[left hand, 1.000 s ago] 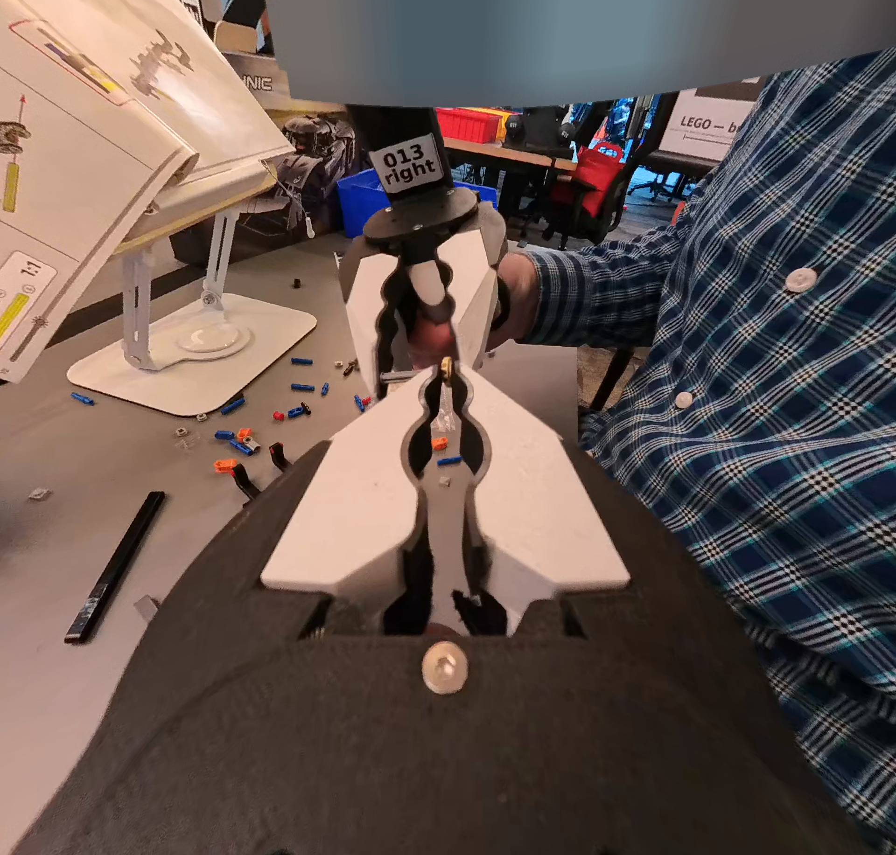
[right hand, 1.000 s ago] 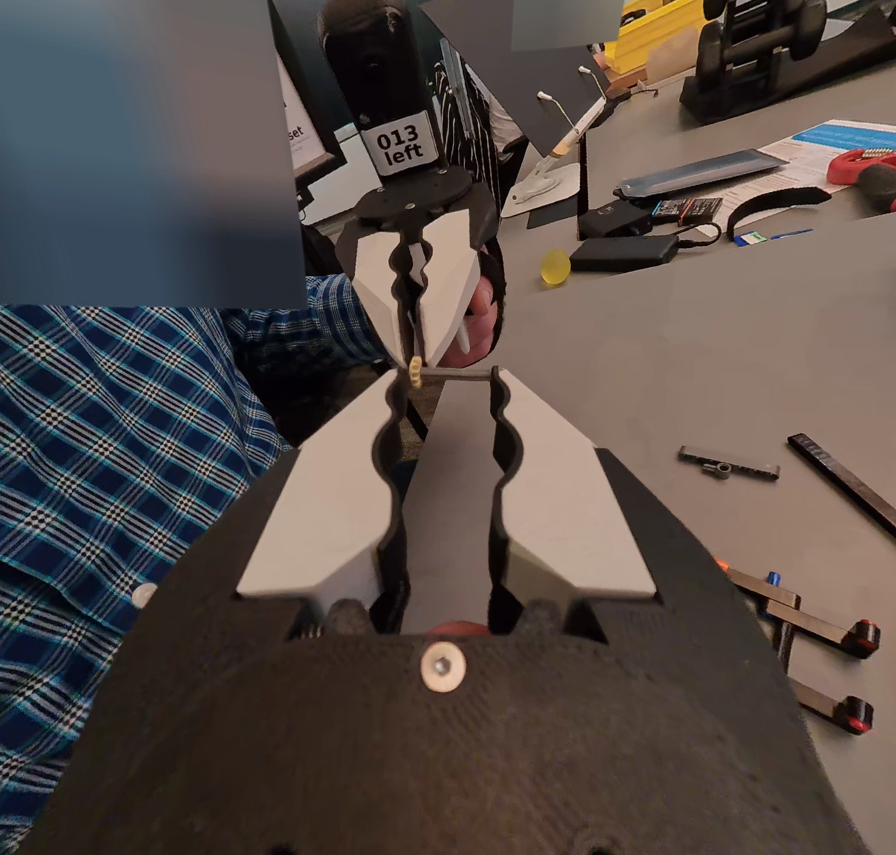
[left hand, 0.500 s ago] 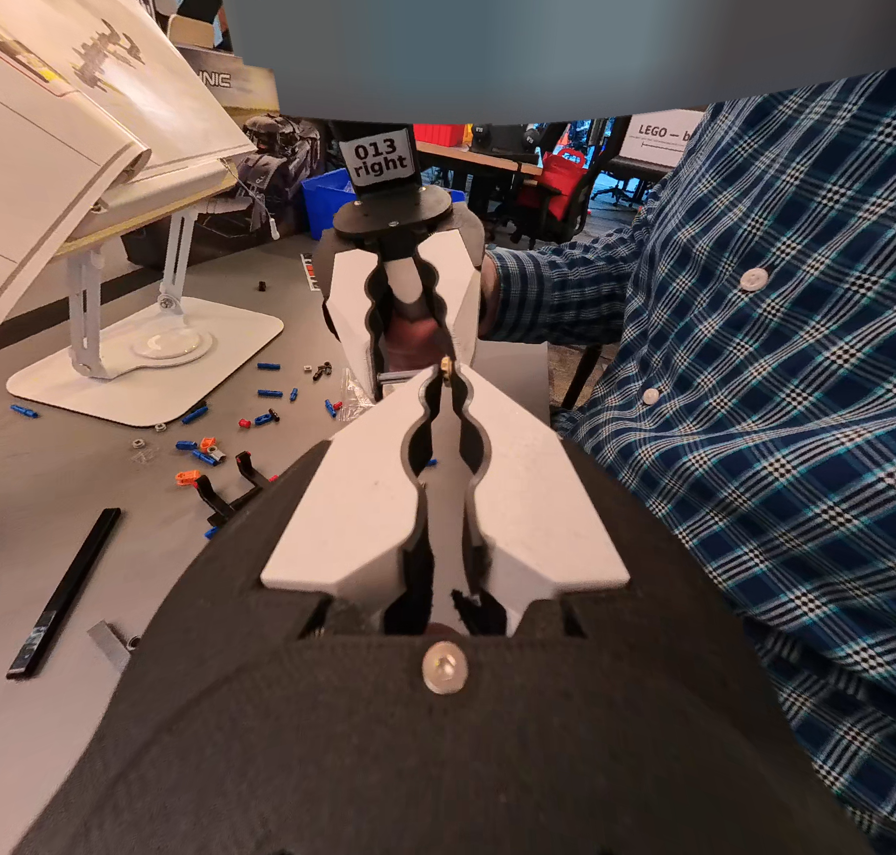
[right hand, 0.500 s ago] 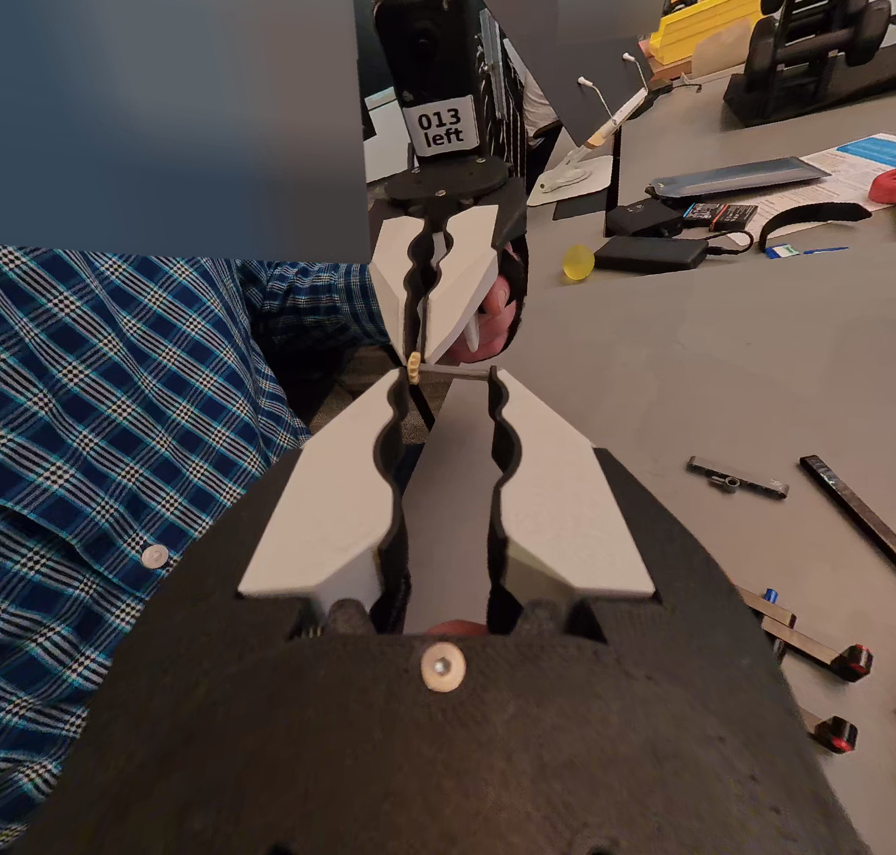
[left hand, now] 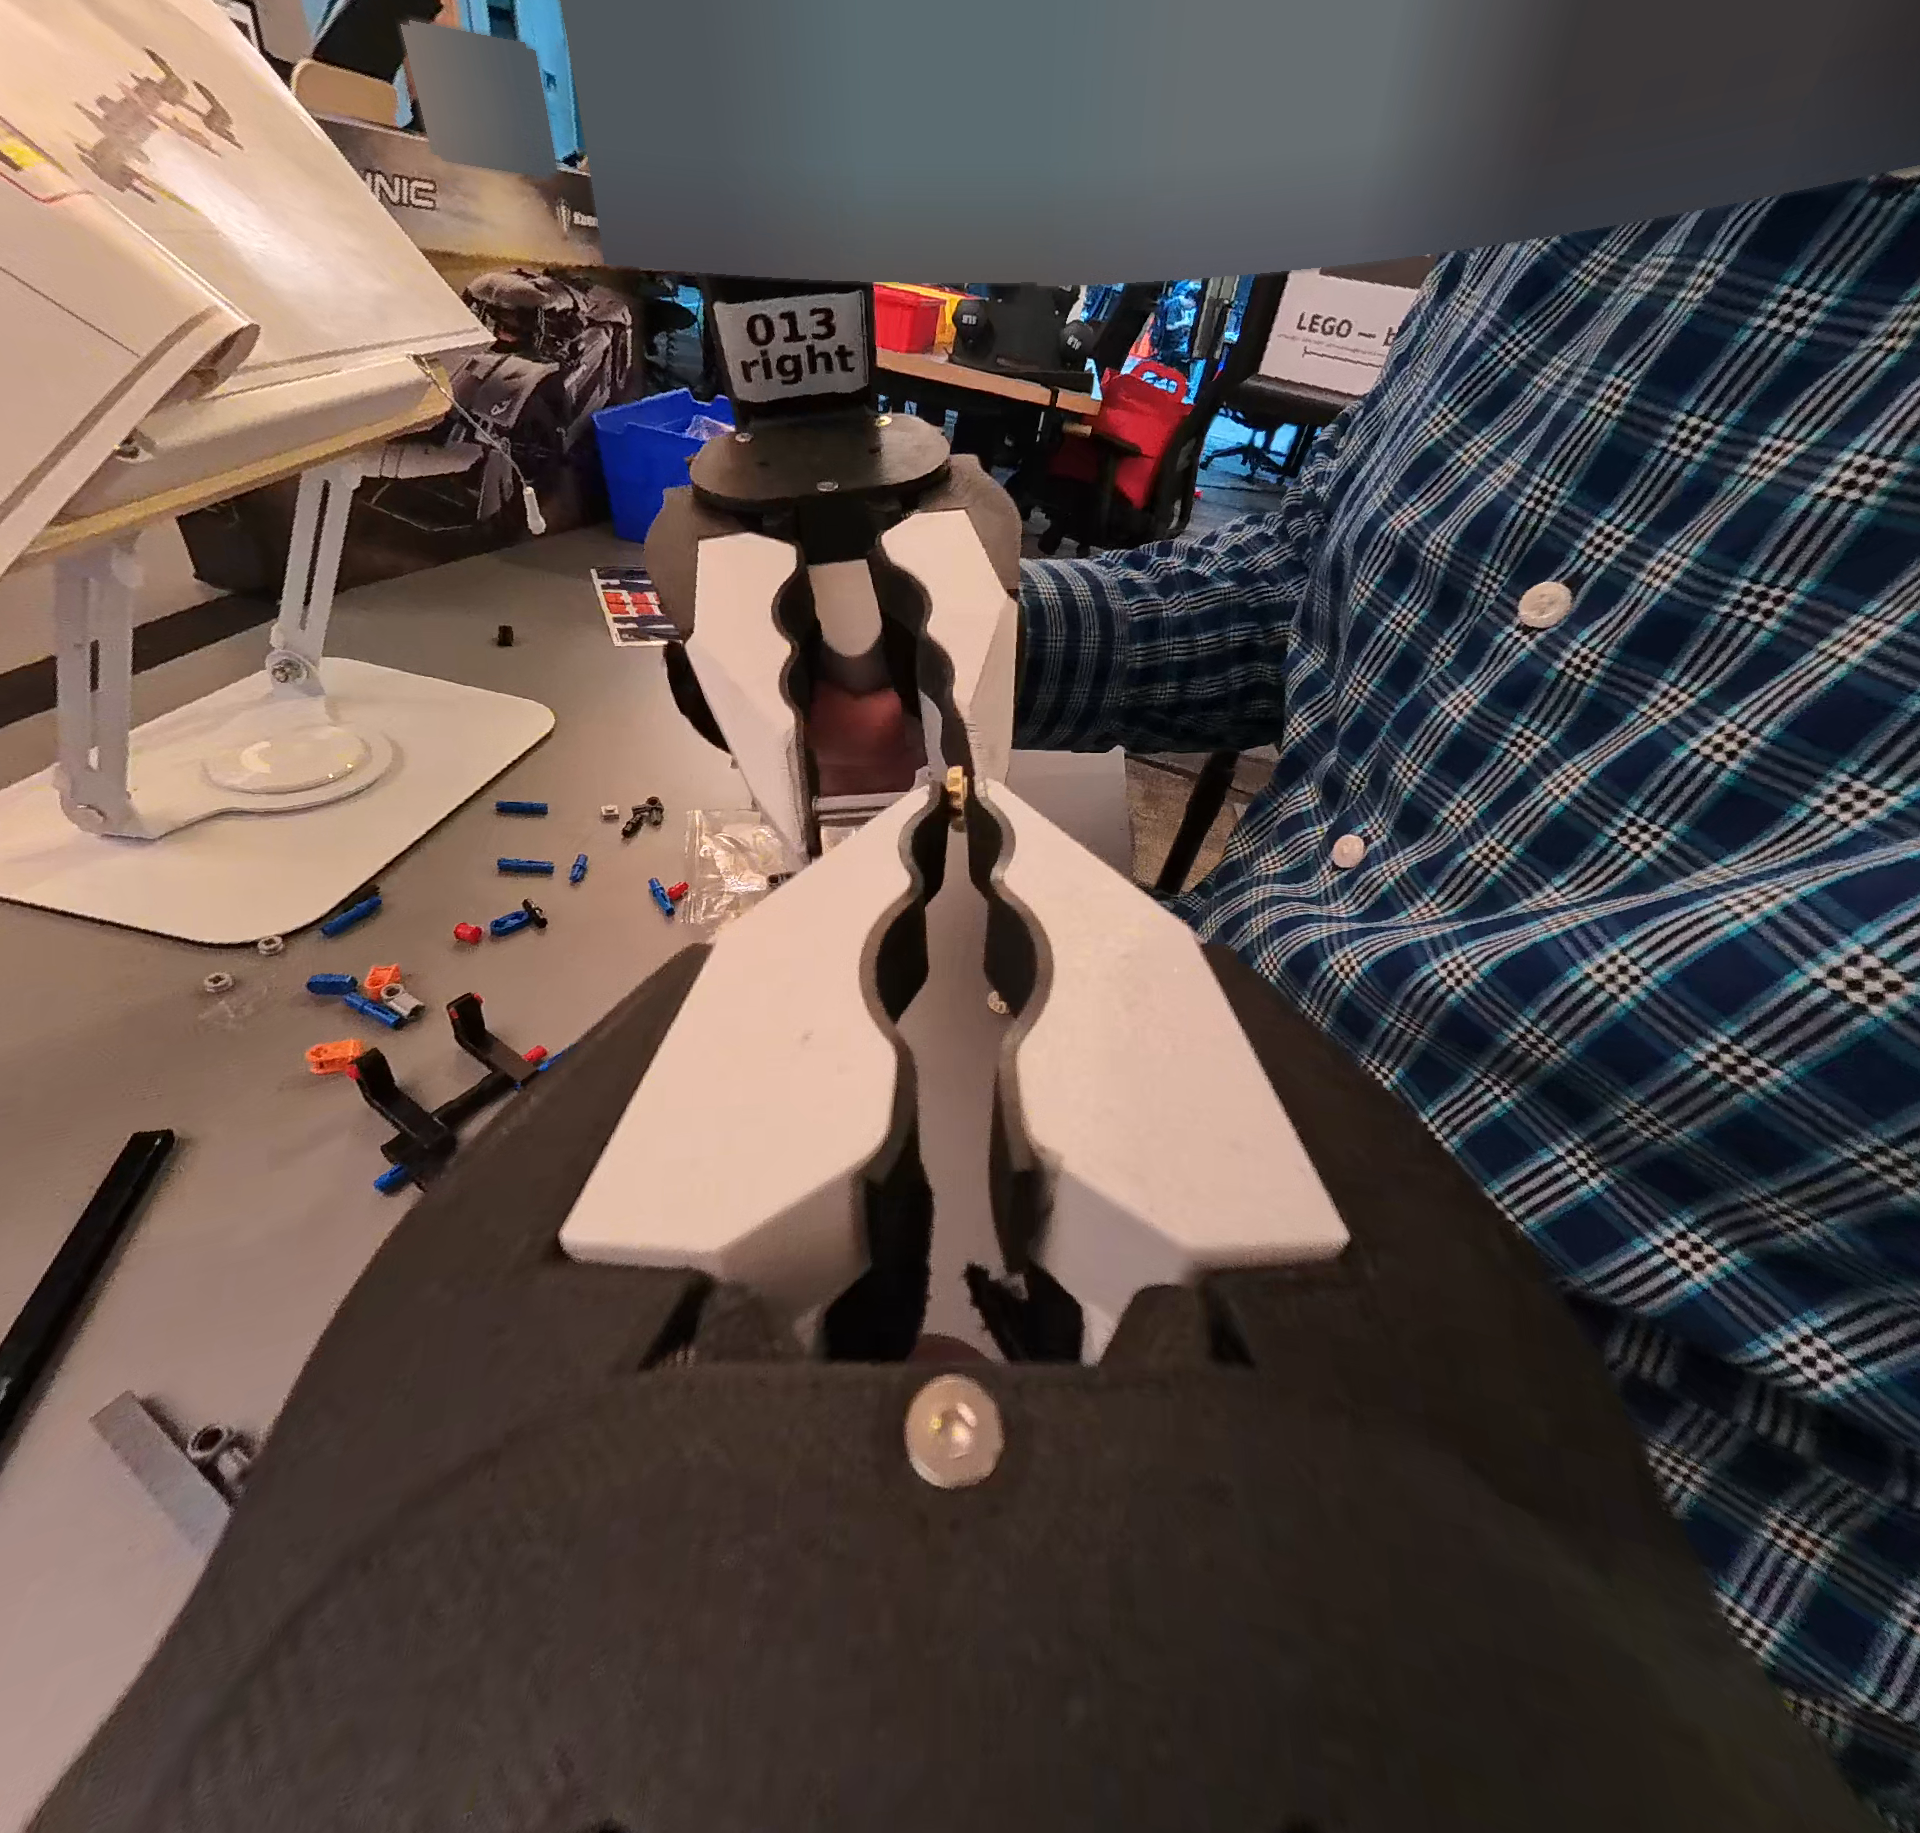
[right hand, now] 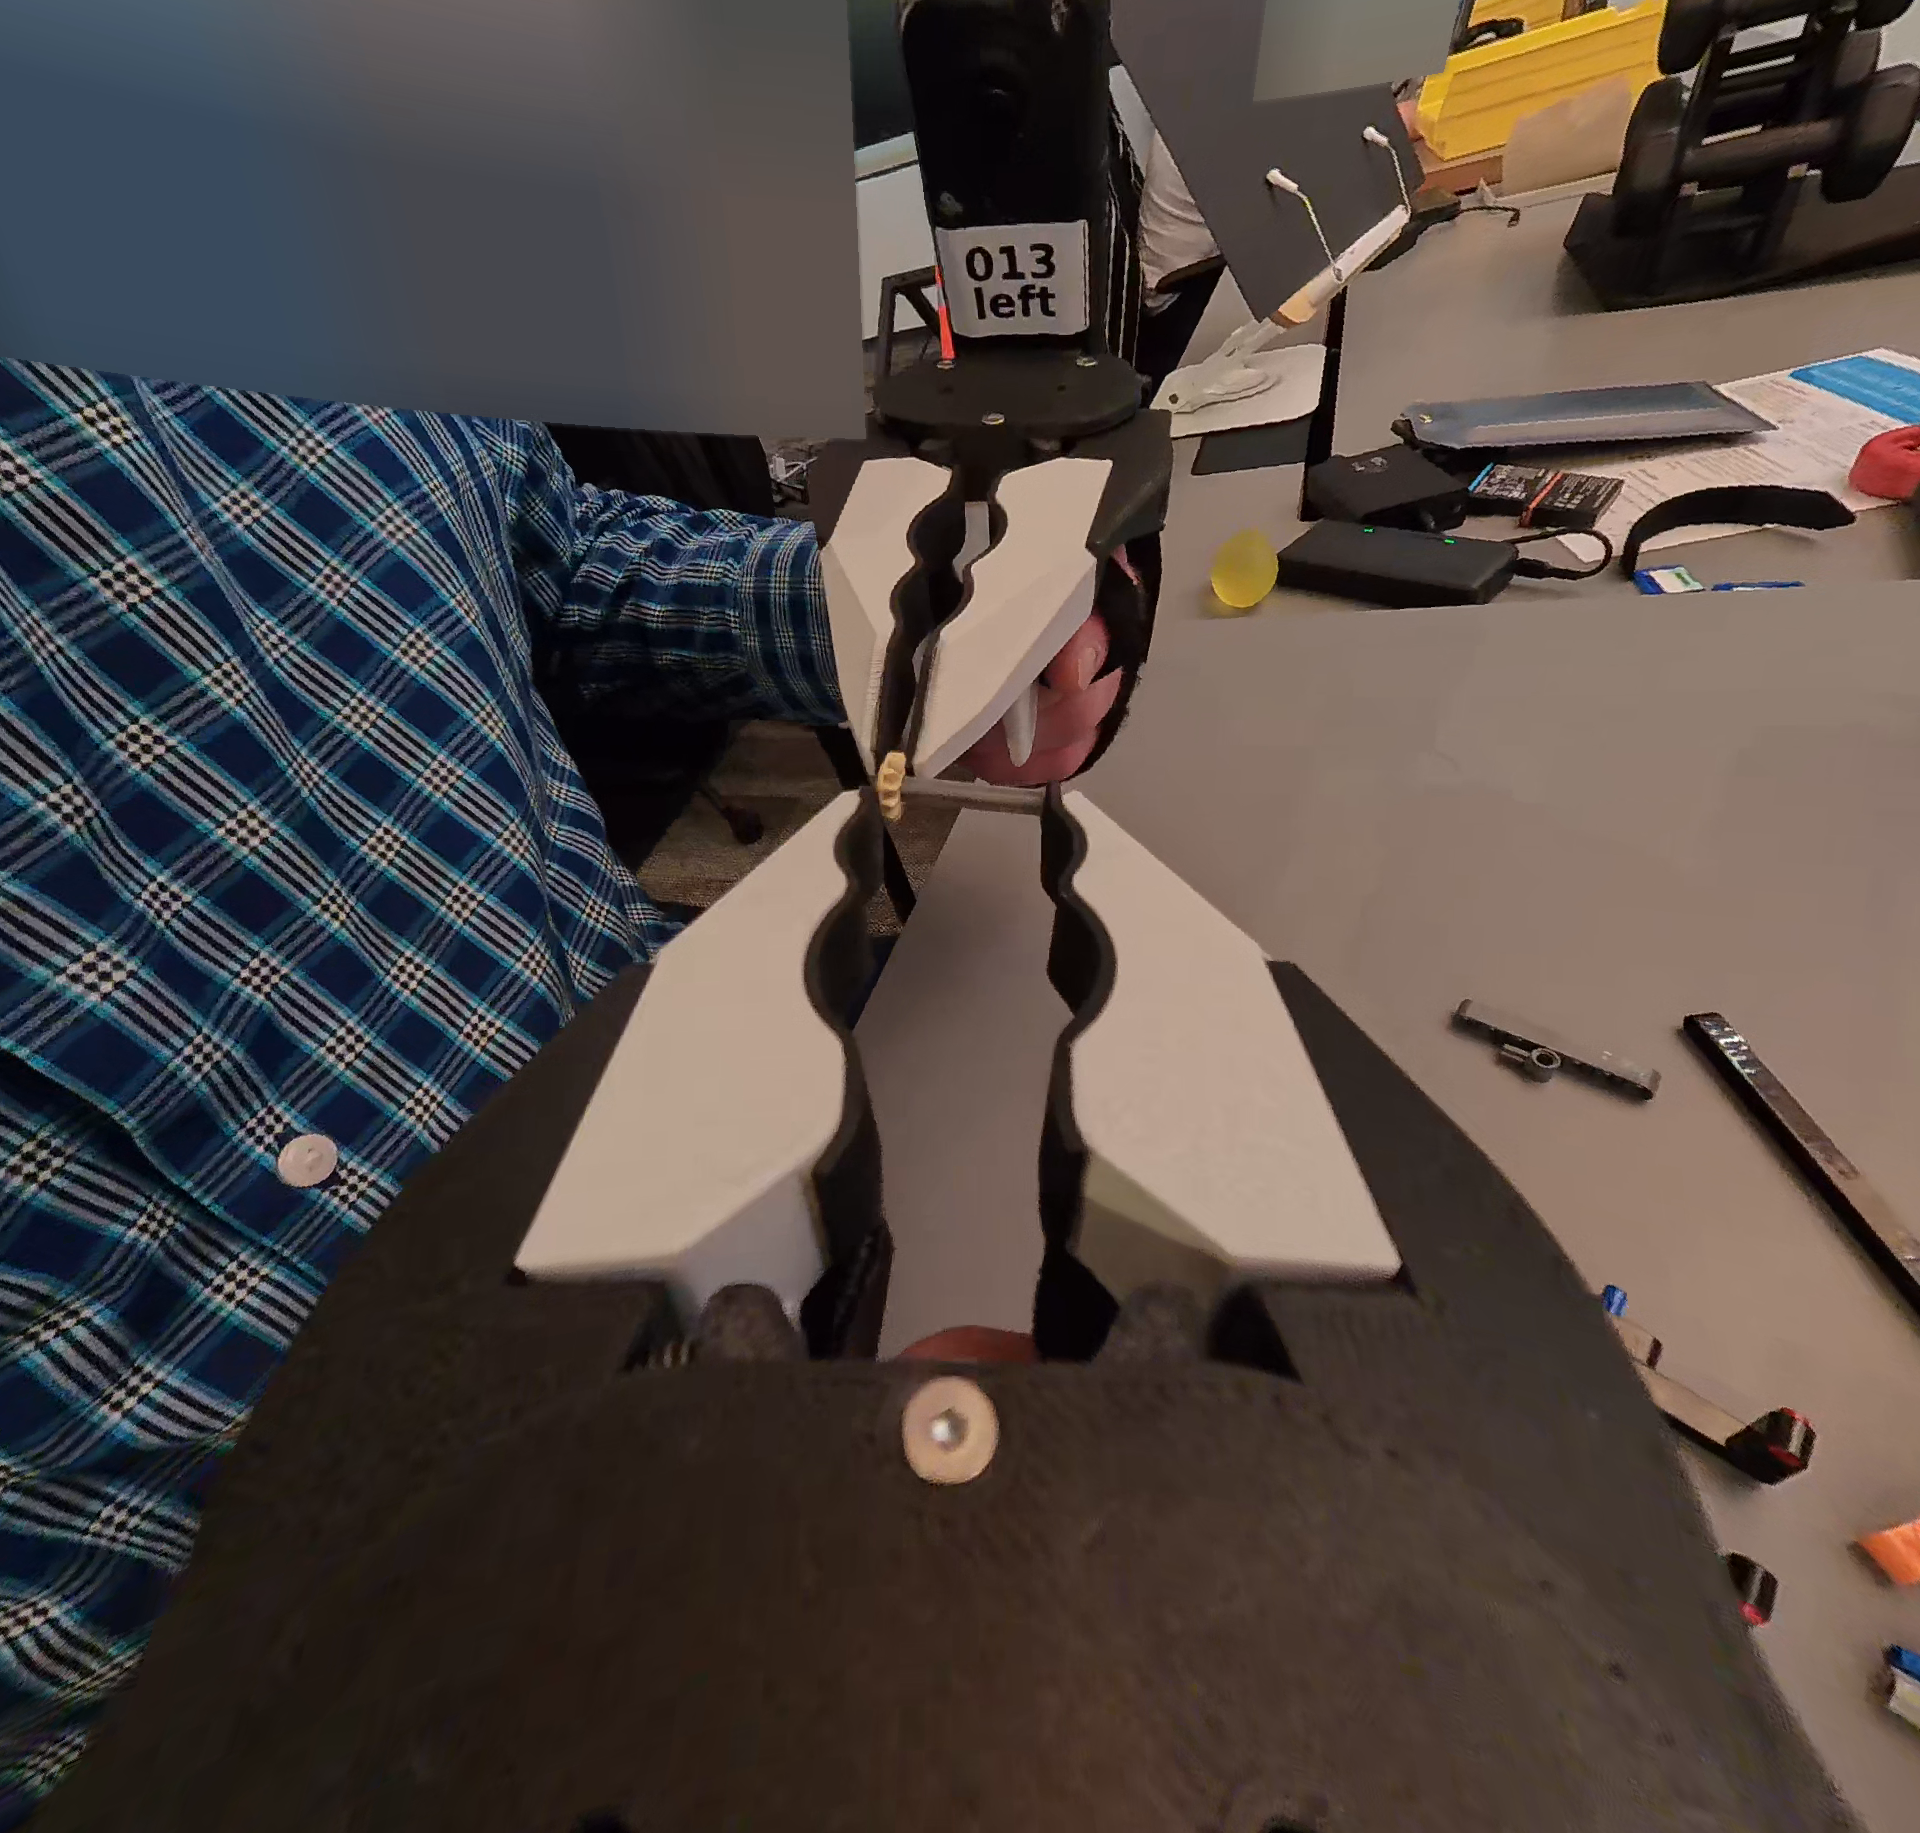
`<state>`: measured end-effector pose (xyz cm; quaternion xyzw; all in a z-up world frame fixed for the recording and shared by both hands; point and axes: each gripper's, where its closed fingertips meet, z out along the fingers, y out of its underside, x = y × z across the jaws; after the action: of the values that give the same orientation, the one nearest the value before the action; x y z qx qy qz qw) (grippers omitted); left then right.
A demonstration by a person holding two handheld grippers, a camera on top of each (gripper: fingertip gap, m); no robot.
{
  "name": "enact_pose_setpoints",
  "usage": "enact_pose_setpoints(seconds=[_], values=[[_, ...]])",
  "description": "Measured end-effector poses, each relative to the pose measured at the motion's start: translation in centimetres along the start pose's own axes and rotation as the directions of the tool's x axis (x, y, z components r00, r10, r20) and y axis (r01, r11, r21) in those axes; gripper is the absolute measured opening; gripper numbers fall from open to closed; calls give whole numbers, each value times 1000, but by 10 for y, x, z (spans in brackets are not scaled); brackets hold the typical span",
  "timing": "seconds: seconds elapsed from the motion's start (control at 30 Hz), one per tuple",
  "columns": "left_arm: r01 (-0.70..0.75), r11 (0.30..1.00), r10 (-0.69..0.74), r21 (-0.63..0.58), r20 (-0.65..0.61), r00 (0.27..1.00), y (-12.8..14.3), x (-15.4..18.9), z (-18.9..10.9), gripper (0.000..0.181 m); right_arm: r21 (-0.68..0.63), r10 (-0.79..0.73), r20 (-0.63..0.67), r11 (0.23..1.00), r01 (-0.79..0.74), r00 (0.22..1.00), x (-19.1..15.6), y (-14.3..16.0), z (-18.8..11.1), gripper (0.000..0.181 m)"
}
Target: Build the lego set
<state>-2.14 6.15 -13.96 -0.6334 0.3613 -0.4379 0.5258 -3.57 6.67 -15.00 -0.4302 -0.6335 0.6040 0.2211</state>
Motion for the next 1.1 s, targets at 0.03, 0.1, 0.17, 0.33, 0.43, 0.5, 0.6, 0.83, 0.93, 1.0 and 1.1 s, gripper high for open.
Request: enact_pose_setpoints(seconds=[0.03, 0.1, 0.17, 0.33, 0.43, 0.5, 0.6, 0.83, 0.93, 1.0, 1.1], values=[[-2, 1000, 2, 2, -2, 1000, 0, 0, 0, 0, 1, -2, 3, 1000, 2, 1000, -1, 0, 0, 28], [0, 1000, 0, 1, -3, 1000, 1, 0, 0, 1, -4, -13, -1, 1000, 13, 1000, 0, 0, 0, 28], [4, 1000, -4, 5, -2, 1000, 1, 0, 0, 1, -7, -18, -2, 1000, 18, 1000, 0, 1, 0, 28], [19, 1000, -19, 11, -23, 1000, 1, 2, 1, 1, -26, -51, -4, 998, 51, 999, -2, 2, 0, 28], [35, 999, -35, 21, -29, 999, 1, 1, 0, 0, -27, -44, 0, 999, 44, 999, -1, 1, 0, 28], [40, 999, -40, 6, -26, 999, 3, 0, 1, 1, -55, -44, 11, 998, 45, 999, -1, 4, 0, 28], [63, 998, -62, 18, -45, 997, 2, 1, 1, 0, -67, -62, 14, 996, 63, 998, -1, 3, 0, 28], [72, 997, -70, 27, -49, 996, 1, -1, 0, 0, -87, -123, 33, 988, 125, 992, -10, 3, 3, 8], [54, 998, -54, 22, 3, 999, 2, -7, -1, 0, -88, -120, -4, 989, 119, 993, -4, 4, 3, 8], [41, 999, -41, 10, 7, 999, 3, -6, 0, 1, -95, -127, -9, 988, 126, 992, -4, 5, 3, 7], [21, 1000, -21, 8, 29, 999, 3, -8, 0, 1, -121, -145, -38, 983, 140, 989, -1, 6, 3, 6]])
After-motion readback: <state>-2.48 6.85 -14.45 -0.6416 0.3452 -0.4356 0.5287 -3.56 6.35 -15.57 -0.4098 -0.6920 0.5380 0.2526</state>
